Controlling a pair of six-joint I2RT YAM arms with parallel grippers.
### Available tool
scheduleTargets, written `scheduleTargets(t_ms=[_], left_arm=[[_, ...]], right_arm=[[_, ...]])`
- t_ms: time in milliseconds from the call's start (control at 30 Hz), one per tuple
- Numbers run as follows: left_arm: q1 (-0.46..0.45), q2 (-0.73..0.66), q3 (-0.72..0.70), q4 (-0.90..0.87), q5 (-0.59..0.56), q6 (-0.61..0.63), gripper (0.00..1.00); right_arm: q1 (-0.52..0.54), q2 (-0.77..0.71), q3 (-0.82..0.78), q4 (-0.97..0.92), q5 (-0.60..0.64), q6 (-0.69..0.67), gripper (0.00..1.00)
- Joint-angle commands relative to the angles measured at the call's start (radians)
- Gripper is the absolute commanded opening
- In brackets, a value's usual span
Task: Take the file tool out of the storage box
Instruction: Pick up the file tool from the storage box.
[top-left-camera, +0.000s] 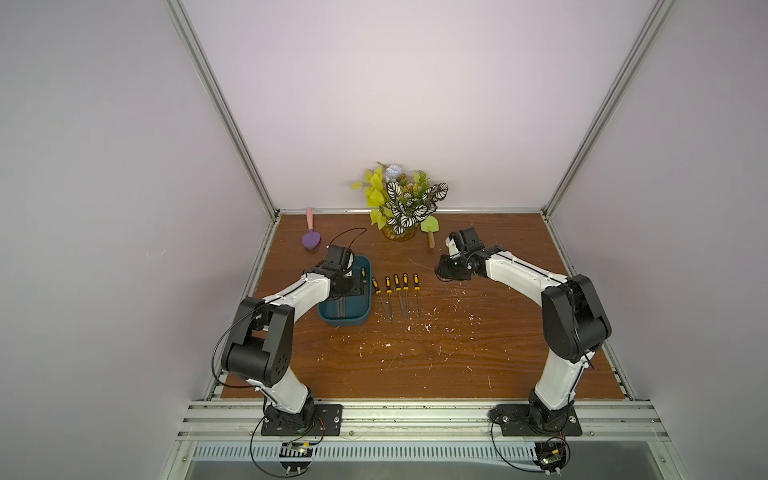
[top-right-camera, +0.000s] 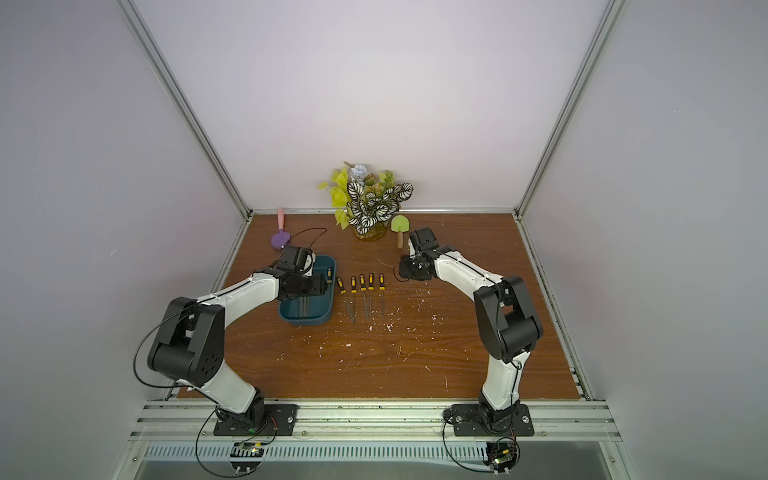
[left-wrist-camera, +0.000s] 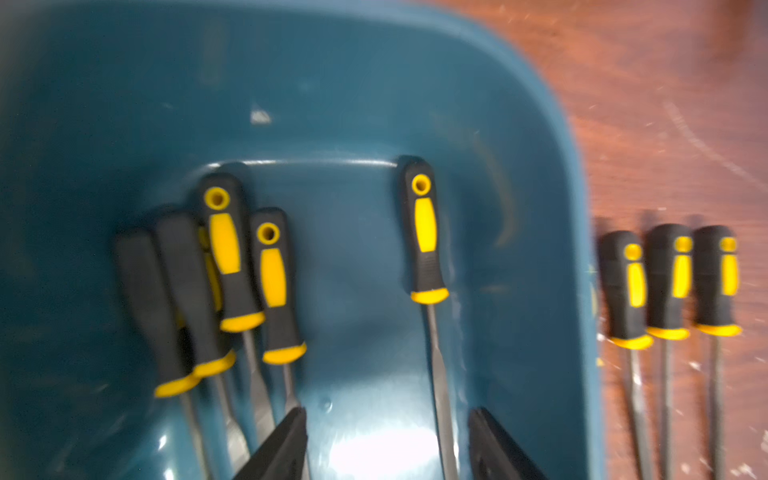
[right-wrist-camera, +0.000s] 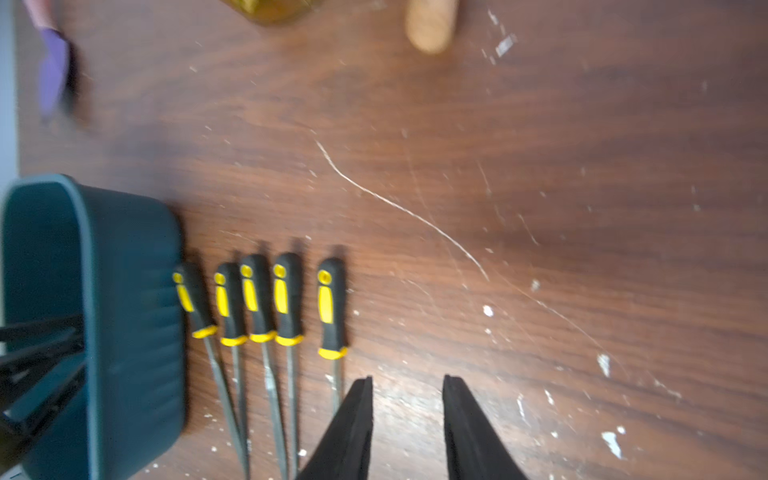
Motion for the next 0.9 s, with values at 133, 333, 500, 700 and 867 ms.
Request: scheduleTargets(t_ms=[133, 333, 500, 700, 867], left_arm=[[-0.021, 0.102, 0.080, 0.003, -0.022, -0.009, 0.62], [-0.041, 0.168, 0.122, -0.003, -0.035, -0.023, 0.58], [-0.050, 0.201, 0.137, -0.021, -0.045, -0.021, 0.49], [-0.058, 0.237, 0.160, -0.064, -0.072, -0.012, 0.36], [-0.067, 0.283, 0.184, -0.113, -0.083, 0.005, 0.26]], right_arm=[[-0.018, -0.053, -0.037, 0.015, -0.024, -0.028, 0.34], [-0.037, -0.055, -0.061, 0.019, -0.039, -0.036, 0.35], [-0.047, -0.063, -0.092, 0.045, -0.064, -0.026, 0.35], [-0.059, -0.073, -0.118, 0.066, -0.094, -0.015, 0.35], [-0.067, -0.081, -0.130, 0.080, -0.113, -0.006, 0.35]])
